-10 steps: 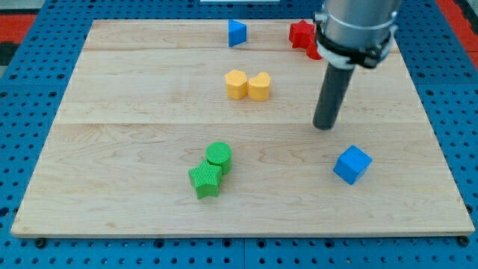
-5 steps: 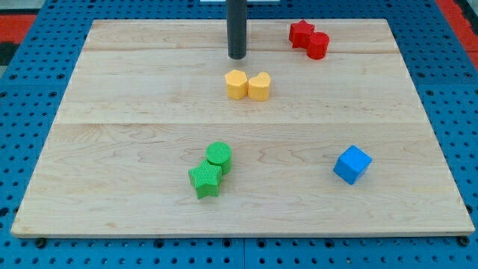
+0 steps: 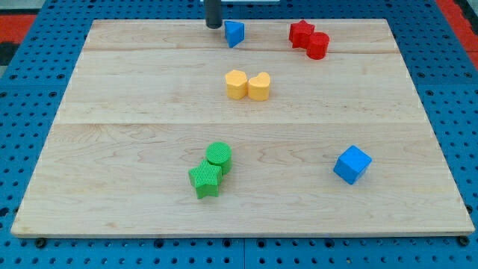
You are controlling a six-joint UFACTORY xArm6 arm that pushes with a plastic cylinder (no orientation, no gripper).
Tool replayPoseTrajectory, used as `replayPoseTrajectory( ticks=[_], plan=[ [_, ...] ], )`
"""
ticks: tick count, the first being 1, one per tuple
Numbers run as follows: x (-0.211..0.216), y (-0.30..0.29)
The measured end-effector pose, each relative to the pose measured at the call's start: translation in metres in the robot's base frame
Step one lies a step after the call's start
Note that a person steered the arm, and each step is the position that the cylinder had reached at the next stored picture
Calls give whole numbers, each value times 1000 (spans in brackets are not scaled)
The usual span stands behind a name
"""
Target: Move the blue triangle above the blue cube
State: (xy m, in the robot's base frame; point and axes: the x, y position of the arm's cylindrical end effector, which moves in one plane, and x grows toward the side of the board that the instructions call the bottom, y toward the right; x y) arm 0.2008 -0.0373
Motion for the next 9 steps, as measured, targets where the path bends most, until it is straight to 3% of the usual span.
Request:
replayPoseTrajectory(
  ticks=[2, 3, 5, 7, 9],
  plan=[
    [27, -13],
    [-7, -11],
    [24, 24],
    [48, 23],
    [25, 39]
  ],
)
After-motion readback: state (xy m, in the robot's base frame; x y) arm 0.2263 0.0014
